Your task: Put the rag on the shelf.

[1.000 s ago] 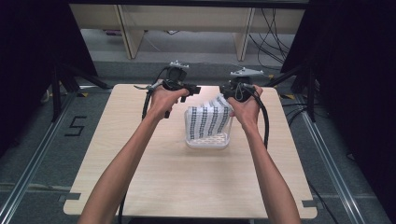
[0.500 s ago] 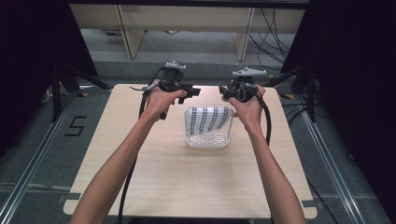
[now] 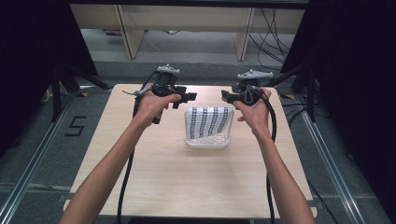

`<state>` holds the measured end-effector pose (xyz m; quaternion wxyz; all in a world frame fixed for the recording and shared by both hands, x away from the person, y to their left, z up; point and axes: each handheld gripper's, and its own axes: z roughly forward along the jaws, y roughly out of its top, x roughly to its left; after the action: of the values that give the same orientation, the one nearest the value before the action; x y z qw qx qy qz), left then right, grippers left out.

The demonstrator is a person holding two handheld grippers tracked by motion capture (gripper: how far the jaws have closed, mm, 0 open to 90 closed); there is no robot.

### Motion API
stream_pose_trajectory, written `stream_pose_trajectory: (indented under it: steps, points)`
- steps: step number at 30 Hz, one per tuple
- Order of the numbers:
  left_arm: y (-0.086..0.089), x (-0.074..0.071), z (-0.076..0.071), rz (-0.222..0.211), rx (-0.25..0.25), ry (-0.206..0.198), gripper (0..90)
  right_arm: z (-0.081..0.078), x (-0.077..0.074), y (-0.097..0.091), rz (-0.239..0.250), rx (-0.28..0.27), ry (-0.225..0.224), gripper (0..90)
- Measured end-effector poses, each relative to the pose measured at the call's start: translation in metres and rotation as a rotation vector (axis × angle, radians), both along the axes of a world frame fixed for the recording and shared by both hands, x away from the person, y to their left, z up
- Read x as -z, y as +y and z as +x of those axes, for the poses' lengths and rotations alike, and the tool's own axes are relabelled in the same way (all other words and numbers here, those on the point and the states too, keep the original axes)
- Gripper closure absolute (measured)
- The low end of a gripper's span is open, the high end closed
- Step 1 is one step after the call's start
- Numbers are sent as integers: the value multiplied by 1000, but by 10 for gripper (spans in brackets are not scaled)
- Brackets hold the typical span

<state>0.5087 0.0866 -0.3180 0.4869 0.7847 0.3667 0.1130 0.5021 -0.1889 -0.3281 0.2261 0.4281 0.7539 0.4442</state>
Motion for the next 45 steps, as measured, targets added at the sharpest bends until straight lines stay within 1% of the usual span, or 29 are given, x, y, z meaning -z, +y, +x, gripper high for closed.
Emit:
stream_pose_trajectory:
  steps: [2, 3, 6, 7, 8, 9, 12, 13, 14, 15, 16, 19, 20, 21, 22, 23, 24, 25, 27, 28, 30, 33, 35, 38, 39, 41, 42, 43, 45]
  points:
    - [0, 0, -2, 2, 4, -1, 426, 0, 0, -1, -5, -7, -7, 509]
    - [0, 0, -2, 4, 7, -2, 421, -3, -1, -1, 5, 3, -3, 500]
    - [1, -1, -4, 18, 19, -4, 409, -5, -2, -1, 4, -2, 5, 491]
    - [0, -1, -5, 9, 15, -5, 402, -5, -2, -2, 9, -16, -1, 486]
    - [0, -2, -6, 22, 18, -11, 392, -7, -2, -1, 4, -11, -6, 483]
    - [-1, -2, -8, 13, 14, -8, 386, -8, -3, 0, 10, -21, 1, 482]
    - [0, -3, -11, 27, 32, -10, 374, -11, -4, -1, -1, -30, 0, 475]
    - [-1, -3, -14, 23, 27, -14, 370, -13, -4, 1, 3, -32, 7, 474]
    - [0, -3, -15, 35, 33, -18, 366, -13, -4, 1, 7, -42, -4, 471]
    - [-1, -3, -16, 22, 30, -17, 364, -14, -4, 2, 14, -37, 2, 471]
    - [0, -3, -17, 30, 35, -20, 363, -14, -5, 2, 5, -43, -5, 469]
    - [0, -2, -20, 18, 36, -22, 360, -18, -7, 4, -2, -52, -3, 465]
    - [0, -2, -21, 20, 34, -24, 359, -18, -6, 5, 0, -51, -16, 464]
    - [0, -1, -21, 18, 36, -25, 358, -19, -7, 5, -4, -57, -4, 461]
    - [2, -1, -22, 28, 43, -25, 357, -21, -7, 6, -1, -59, 3, 459]
    - [1, -1, -23, 20, 40, -25, 356, -21, -7, 6, -8, -69, -11, 457]
    - [2, -1, -24, 15, 38, -28, 355, -22, -7, 7, 0, -68, -15, 455]
    - [2, 0, -25, 18, 41, -28, 353, -23, -8, 7, -11, -82, -21, 454]
    - [3, 0, -27, 19, 41, -29, 346, -27, -8, 9, 4, -79, -12, 450]
    - [4, -1, -28, 17, 41, -31, 344, -28, -8, 8, -8, -87, -19, 447]
    - [4, -1, -31, 11, 39, -36, 339, -30, -8, 8, 7, -92, -18, 442]
    - [4, -1, -34, 7, 41, -39, 328, -33, -9, 6, 10, -104, -24, 433]
    - [3, -1, -35, 4, 41, -40, 325, -35, -9, 7, 15, -93, -19, 431]
    - [2, -2, -38, 7, 50, -43, 319, -36, -8, 6, 12, -112, -38, 426]
    - [2, -2, -41, 7, 55, -45, 315, -40, -10, 7, 19, -104, -19, 424]
    - [1, -2, -43, 2, 52, -47, 314, -40, -9, 6, 12, -109, -31, 423]
    - [1, -2, -45, 1, 58, -47, 313, -40, -9, 6, 15, -125, -36, 423]
    - [-1, -2, -49, 0, 66, -53, 313, -43, -9, 7, 32, -109, -24, 423]
    - [-2, -3, -51, 4, 71, -58, 312, -43, -9, 7, 24, -119, -29, 423]
